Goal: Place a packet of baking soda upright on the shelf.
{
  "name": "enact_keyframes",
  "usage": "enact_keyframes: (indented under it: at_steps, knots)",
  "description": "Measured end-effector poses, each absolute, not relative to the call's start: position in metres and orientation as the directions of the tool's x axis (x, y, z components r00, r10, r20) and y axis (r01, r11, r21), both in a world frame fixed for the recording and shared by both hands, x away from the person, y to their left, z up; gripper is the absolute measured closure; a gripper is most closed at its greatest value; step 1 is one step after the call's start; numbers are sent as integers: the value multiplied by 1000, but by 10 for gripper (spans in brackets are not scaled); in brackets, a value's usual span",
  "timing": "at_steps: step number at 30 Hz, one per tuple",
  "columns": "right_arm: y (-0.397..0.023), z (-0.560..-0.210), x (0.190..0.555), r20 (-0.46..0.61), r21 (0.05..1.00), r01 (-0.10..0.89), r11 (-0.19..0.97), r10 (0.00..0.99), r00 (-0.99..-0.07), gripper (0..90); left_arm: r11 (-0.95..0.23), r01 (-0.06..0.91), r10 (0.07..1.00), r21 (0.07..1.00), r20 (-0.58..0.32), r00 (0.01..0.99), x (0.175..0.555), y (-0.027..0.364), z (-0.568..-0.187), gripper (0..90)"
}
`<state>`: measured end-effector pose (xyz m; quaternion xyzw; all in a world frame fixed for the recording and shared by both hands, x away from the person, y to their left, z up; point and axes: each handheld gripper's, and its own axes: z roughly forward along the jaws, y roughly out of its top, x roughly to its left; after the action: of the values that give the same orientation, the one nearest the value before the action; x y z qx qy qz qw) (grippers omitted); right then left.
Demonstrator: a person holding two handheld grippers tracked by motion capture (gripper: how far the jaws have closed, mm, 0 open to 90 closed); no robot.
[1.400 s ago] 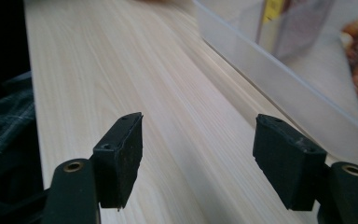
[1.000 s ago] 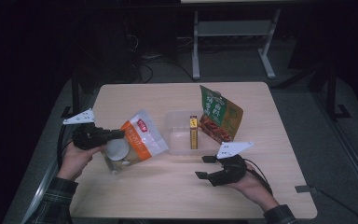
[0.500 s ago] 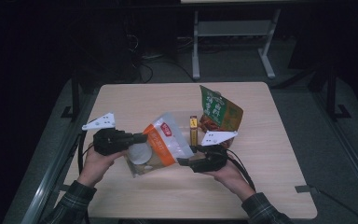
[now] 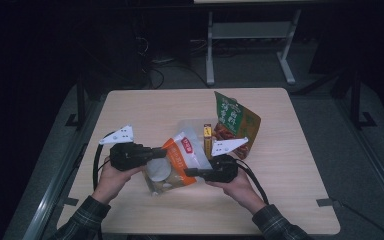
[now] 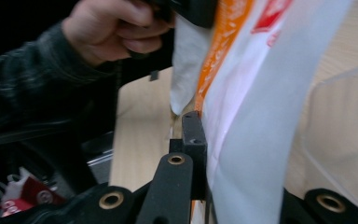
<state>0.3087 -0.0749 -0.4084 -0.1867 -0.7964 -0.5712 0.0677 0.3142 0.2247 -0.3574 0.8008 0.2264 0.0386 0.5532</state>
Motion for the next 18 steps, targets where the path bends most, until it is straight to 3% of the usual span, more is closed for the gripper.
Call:
enact_keyframes:
  at_steps: [9,15,18]
  knots:
    - [-79,-387,303,313,900,333,282,115,-943,900,-307,308,379,901,-181,908,314,216,-363,858]
    - [-78,-370,296,236,900,257,353,102,-966,900,-350,302,371,887,-165,914,313,208,-369,750]
    - [-78,-363,293,194,891,220,396,105,-975,900,-388,292,383,874,-136,914,312,205,-371,630]
